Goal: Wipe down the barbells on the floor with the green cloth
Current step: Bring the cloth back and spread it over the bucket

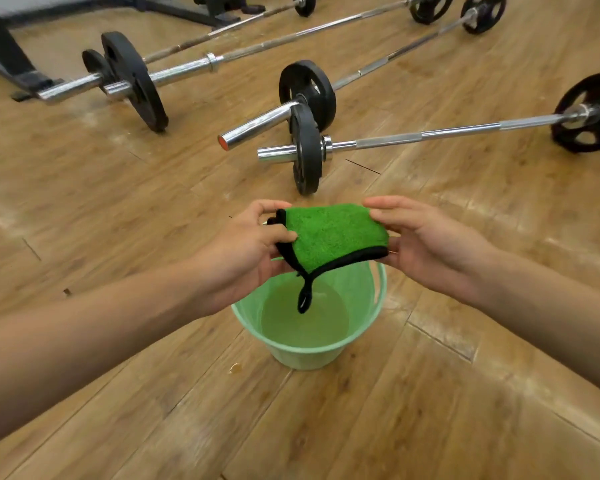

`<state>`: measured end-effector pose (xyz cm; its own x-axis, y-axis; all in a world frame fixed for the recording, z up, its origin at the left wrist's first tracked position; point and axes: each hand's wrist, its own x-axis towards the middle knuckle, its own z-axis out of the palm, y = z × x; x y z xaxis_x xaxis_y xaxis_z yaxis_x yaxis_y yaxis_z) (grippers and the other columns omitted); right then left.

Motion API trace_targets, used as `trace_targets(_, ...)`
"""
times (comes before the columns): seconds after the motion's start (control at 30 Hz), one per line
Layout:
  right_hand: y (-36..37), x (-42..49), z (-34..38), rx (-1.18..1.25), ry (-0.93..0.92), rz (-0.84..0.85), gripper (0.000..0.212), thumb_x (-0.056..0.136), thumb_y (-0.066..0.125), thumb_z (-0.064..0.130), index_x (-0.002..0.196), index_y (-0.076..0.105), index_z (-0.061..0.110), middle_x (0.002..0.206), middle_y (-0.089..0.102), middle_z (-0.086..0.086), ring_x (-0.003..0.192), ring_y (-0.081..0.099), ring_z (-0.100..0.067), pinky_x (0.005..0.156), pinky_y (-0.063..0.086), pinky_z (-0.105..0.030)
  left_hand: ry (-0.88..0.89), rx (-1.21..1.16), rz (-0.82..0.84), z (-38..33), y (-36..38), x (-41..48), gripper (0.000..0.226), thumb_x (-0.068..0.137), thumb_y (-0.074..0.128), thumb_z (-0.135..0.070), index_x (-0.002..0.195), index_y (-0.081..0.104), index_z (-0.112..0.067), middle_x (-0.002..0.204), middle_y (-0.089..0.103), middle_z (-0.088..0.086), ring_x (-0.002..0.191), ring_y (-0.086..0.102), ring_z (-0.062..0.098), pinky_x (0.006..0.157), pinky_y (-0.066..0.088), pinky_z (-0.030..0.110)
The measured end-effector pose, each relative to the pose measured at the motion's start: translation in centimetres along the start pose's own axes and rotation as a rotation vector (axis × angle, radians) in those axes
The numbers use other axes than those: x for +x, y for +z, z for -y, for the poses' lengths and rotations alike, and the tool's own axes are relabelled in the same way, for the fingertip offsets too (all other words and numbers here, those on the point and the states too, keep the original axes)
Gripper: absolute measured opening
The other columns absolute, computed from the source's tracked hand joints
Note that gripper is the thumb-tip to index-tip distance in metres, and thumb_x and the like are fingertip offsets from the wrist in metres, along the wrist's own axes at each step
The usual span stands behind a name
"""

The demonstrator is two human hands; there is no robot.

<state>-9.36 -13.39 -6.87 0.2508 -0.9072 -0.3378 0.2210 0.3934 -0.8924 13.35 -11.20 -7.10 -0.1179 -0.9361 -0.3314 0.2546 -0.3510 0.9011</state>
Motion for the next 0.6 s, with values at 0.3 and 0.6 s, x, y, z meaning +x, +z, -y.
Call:
trace_targets(0.3,-4.6,-1.7,-5.3,-0.393,-0.257,-0.482,0.026,0.092,0.07,-0.005,0.097,0.066,0.02,0.083,0.056,-0.002,0.066,0.063,-0.006,0.06,0.062,-0.033,-0.039,0.229,0.038,4.4,4.3,4.7,0.045,0.101,0.056,0.011,0.132,0.049,-0.021,0.115,0.065,0.018,0.086,0.071,0.021,0.069,0.061,0.031)
trace_targets(0.6,-6.5,-1.3,-8.3,-0.868,-0.416,-0.379,0.043,0.089,0.07,-0.001,0.116,0.069,0.033,0.112,0.063,0.019,0.106,0.063,-0.003,0.089,0.05,-0.018,0.369,0.851,-0.129,9.9,5.6,5.0,0.028,0.096,0.074,-0.021,0.108,0.052,-0.033,0.116,0.049,-0.011,0.107,0.055,0.005,0.094,0.044,0.019)
